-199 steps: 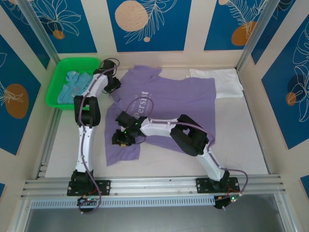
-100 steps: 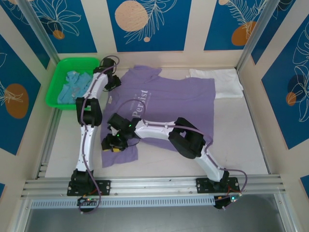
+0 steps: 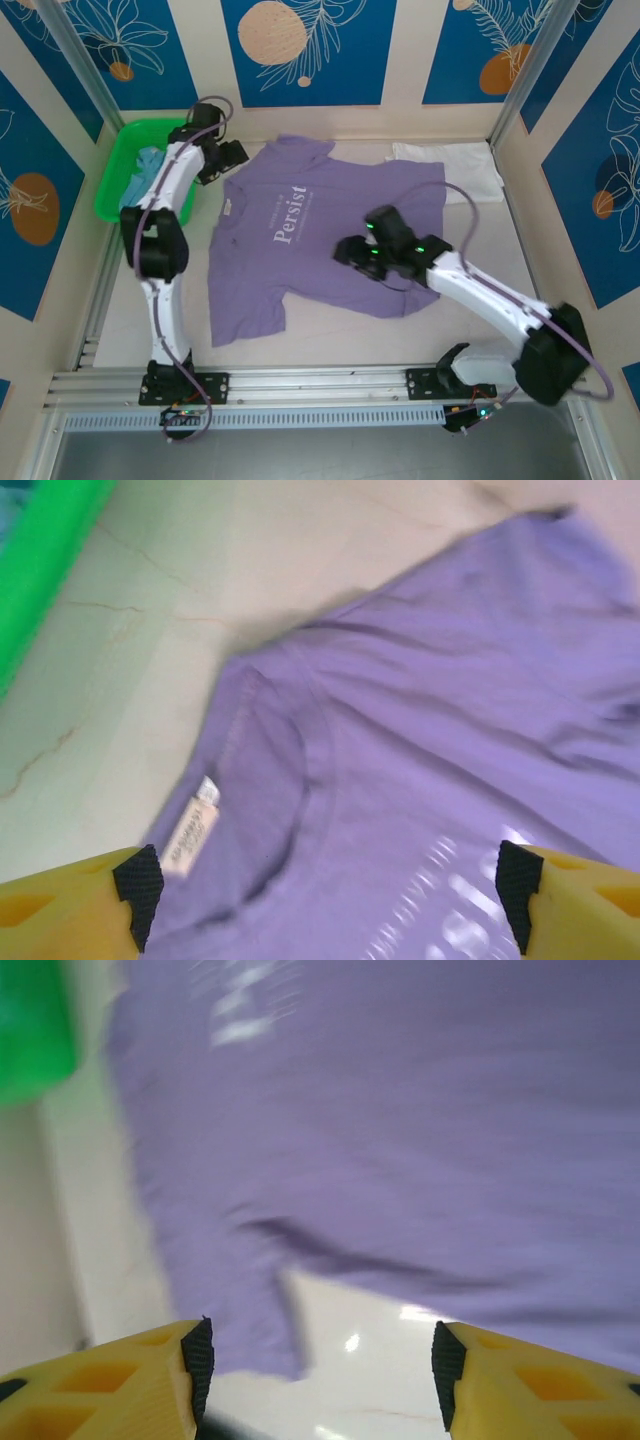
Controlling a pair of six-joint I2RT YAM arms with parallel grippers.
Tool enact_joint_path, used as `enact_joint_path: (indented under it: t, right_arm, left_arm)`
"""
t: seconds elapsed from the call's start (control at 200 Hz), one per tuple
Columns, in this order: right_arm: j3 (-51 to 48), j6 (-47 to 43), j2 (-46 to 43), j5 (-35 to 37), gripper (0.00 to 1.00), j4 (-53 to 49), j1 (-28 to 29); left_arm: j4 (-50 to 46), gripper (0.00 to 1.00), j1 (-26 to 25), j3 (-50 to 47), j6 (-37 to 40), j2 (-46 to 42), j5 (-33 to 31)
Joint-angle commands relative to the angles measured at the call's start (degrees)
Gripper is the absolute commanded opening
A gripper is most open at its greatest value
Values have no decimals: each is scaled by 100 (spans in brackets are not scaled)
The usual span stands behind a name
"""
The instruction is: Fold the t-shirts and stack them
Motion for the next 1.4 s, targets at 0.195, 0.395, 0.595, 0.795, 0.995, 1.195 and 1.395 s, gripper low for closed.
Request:
enact_joint_path:
  t: [0.195,0.395,0.595,0.795,0.995,1.195,1.395]
  right_arm:
    - [-1118,-722,-1167,580,51,-1498,-2196]
    - [-695,-1218,-108,873,51,-1473,-2184]
    - [-656,-1239,260,1104,50,-1251,-2182]
    - [-651,-1313,580,871,46,-1018,-2205]
    - [-503,-1462,1083,689,47,-835,-2078]
    - [-384,-1456,1409,779,48,-791,-1879]
    - [-403,-1377,1572,869,44,-735,-1755]
  left_arm:
    - [1080,75,-1194,-4732,-475,-3525,28]
    - [141,68,-1884,-6692,-872,-5489,-401]
    - [-668,55,-2207,-7865,-1595,-6938,-312]
    - [-869,53,-2535,-8538,-2052,-7314,-159]
    - [-504,52,-2620,-9018,-2381,-7297,-184]
    - [-294,46,-2628,-9241,-2403,-7255,31]
    - [-226,42,-2623,-9315,-2354,-7255,-12]
